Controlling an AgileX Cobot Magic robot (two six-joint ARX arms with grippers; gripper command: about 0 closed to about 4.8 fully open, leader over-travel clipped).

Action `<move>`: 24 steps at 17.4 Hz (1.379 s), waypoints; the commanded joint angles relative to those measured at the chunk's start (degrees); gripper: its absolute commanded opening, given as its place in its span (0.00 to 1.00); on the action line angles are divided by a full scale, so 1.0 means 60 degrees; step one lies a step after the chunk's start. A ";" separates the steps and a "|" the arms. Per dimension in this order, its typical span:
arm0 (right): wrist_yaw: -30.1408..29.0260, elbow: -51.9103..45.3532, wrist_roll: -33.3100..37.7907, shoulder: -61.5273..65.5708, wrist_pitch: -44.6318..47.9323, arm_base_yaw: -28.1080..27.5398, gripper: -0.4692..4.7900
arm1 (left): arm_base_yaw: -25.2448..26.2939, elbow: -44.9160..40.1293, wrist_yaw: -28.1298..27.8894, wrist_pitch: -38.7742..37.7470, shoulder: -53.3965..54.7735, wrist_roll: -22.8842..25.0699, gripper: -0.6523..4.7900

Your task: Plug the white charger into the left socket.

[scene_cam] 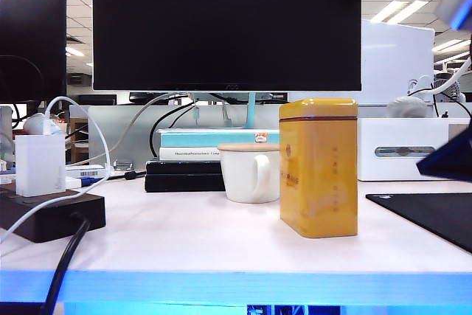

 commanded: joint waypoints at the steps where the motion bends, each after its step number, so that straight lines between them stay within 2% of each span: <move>1: 0.0208 -0.0084 0.0106 0.0000 -0.0678 0.0011 0.08 | 0.0004 -0.0255 0.0029 0.0284 0.0004 0.0758 0.11; 3: 0.0142 -0.0084 0.0106 0.0000 -0.0805 0.0036 0.08 | 0.0000 -0.0321 0.0076 0.0102 0.0004 0.1406 0.11; 6: 0.0149 -0.0084 0.0109 -0.0004 -0.0809 0.0036 0.09 | 0.0004 -0.0321 0.0044 -0.0055 0.0004 0.1902 0.11; 8: 0.0138 -0.0084 0.0710 -0.0004 -0.0801 0.0044 0.09 | 0.0004 -0.0324 -0.0568 -0.0481 0.0007 0.1923 0.11; 10: 0.0197 -0.0084 0.0718 -0.0004 -0.0801 0.0036 0.09 | 0.0015 -0.0324 -0.1446 -0.0973 0.0004 0.1912 0.11; 18: 0.0153 -0.0087 0.0718 -0.0601 -0.1067 -0.0047 0.09 | 0.0018 -0.0324 -0.1202 -0.1228 0.0000 0.1916 0.11; 22: 0.0146 -0.0084 0.0714 -0.2590 -0.1636 -0.0951 0.09 | 0.0018 -0.0324 -0.1202 -0.1224 -0.0004 0.1883 0.11; 24: 0.0146 -0.0084 0.0714 -0.3362 -0.1628 -0.1814 0.09 | 0.0018 -0.0324 -0.1206 -0.1224 -0.0007 0.1891 0.11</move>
